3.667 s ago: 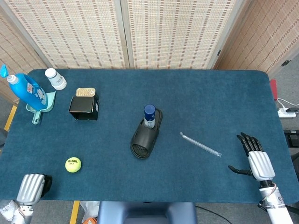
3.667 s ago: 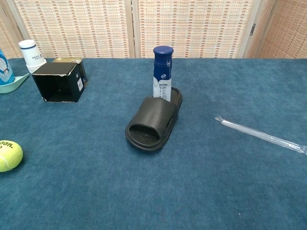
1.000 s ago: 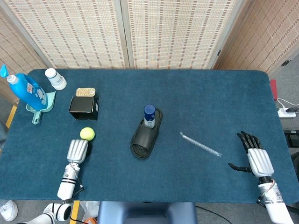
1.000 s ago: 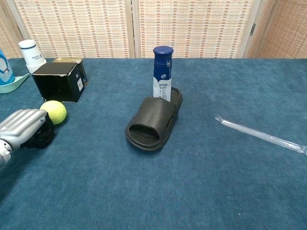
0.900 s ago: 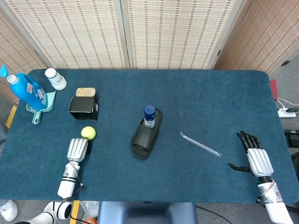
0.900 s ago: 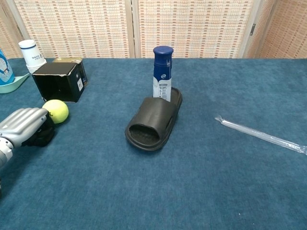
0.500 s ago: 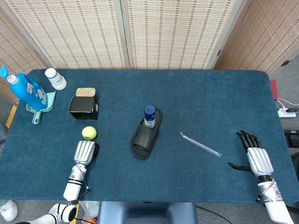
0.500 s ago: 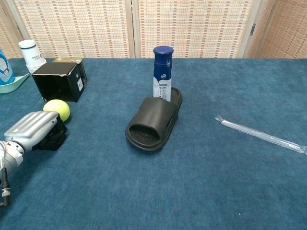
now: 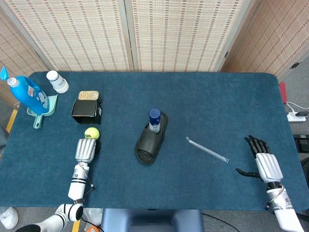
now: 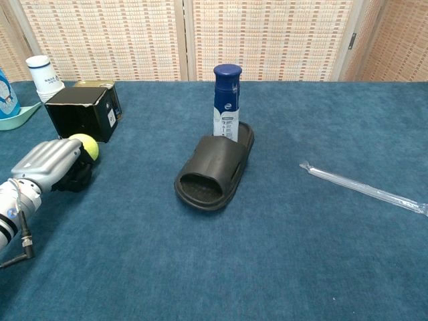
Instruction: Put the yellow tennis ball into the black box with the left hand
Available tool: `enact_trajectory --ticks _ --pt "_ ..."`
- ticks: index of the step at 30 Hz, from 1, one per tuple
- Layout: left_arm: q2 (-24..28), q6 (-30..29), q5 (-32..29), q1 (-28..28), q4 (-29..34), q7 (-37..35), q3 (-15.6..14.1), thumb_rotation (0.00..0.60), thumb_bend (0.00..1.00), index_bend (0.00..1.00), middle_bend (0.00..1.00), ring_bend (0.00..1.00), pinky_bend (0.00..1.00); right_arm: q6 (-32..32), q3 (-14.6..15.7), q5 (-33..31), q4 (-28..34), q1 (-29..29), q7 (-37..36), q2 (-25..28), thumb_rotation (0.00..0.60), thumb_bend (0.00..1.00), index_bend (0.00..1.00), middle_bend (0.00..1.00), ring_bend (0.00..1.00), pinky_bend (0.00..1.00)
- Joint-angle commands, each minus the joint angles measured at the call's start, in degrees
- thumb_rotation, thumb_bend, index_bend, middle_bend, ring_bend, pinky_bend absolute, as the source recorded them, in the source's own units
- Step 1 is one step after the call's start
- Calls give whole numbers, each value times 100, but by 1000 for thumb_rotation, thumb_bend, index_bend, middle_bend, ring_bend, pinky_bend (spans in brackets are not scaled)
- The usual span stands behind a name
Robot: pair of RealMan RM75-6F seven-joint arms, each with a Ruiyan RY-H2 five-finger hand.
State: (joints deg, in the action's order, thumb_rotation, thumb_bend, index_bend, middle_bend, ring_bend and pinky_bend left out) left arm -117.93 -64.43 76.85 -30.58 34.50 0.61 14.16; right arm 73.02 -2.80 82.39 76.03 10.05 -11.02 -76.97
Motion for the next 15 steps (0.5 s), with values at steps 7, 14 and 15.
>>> enact_trajectory --ticks 7,14,15 --pt "-141 72 -384 -423 -444 -835 506 150 417 0 0 0 0 -116 12 -13 -2 59 55 -12 600 0 0 0 0 0" --pt "-267 119 -442 -563 -867 -1166 537 131 419 0 0 0 0 -141 18 -19 2 71 53 -5 600 0 0 0 0 0" --pt "-276 179 -449 -566 -902 -1185 515 130 420 0 0 0 0 -132 20 -7 5 72 48 -4 600 0 0 0 0 0"
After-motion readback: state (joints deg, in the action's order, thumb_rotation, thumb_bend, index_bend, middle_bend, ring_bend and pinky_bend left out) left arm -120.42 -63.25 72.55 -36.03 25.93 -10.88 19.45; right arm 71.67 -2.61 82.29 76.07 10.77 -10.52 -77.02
